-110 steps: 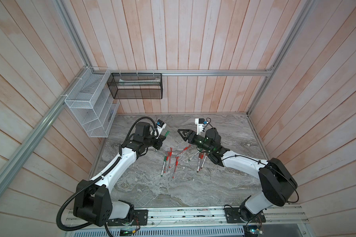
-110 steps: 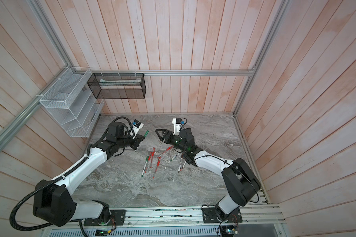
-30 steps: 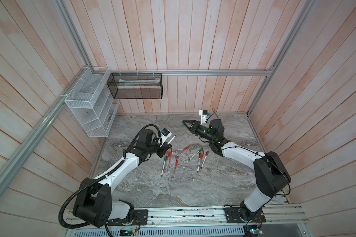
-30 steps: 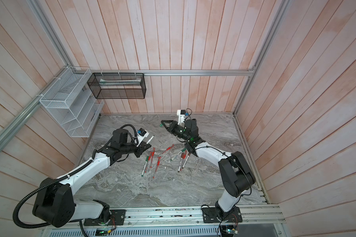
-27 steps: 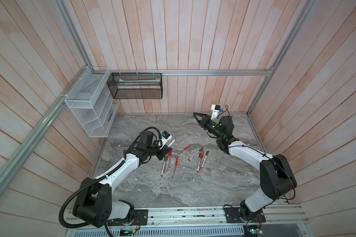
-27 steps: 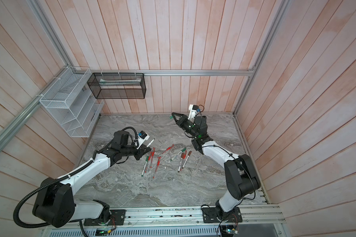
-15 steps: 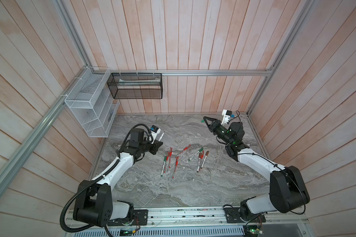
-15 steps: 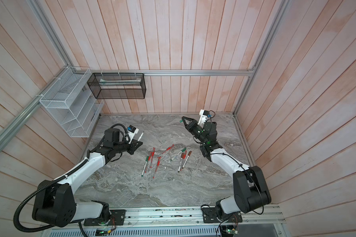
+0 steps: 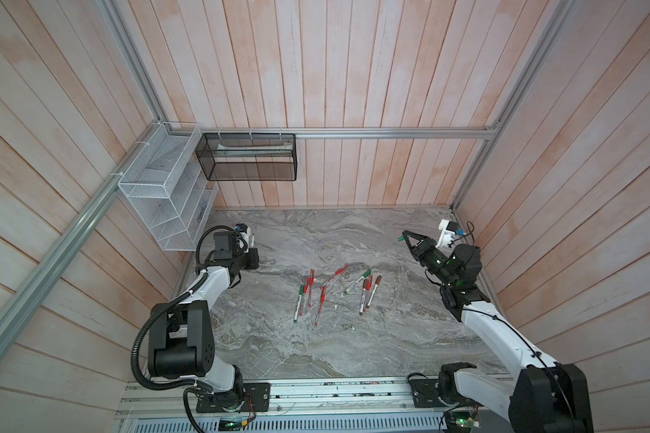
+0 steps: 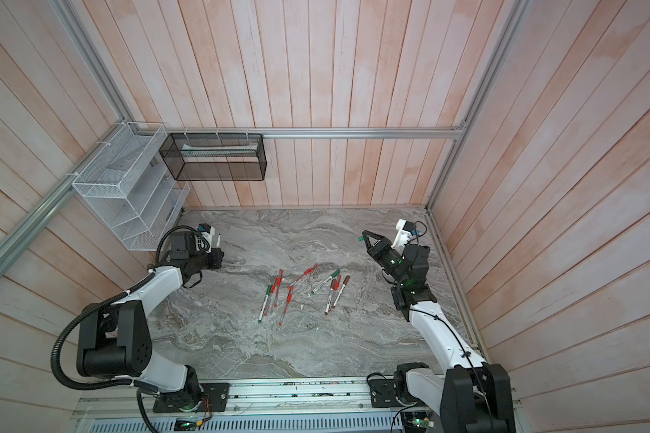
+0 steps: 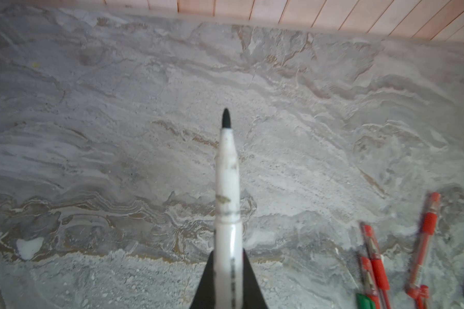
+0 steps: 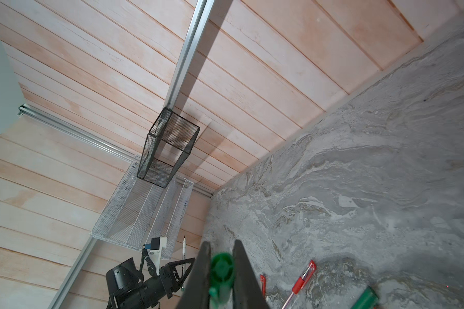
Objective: Remove pen caps from pens
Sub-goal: Place the pen at the middle-left of the table.
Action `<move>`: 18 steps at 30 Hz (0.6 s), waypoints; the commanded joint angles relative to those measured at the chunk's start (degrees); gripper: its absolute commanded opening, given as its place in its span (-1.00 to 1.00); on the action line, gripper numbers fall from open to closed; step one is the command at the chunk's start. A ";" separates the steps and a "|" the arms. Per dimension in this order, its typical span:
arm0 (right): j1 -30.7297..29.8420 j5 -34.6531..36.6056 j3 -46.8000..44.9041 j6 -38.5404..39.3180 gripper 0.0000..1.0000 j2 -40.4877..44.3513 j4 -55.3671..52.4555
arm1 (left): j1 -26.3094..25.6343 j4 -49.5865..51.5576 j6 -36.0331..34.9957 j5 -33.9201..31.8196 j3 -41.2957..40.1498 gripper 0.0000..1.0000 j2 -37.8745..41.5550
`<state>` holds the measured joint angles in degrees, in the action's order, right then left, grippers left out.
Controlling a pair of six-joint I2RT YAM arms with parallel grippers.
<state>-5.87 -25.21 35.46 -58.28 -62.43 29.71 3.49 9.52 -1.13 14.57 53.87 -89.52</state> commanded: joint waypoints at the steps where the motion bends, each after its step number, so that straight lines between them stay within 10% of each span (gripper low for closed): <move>1: 2.57 -2.56 -1.36 2.09 -1.00 3.09 -2.70 | 0.42 1.46 -1.18 -1.25 2.23 -1.00 -2.71; 18: 9.88 -4.47 -5.95 9.76 -1.00 8.34 -10.53 | -0.40 3.30 -2.65 -0.37 5.17 -0.96 -13.81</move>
<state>3.62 -28.64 30.61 -50.68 -54.52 20.47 3.40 11.81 -2.83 14.50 57.58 -101.80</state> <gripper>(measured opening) 0.135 0.116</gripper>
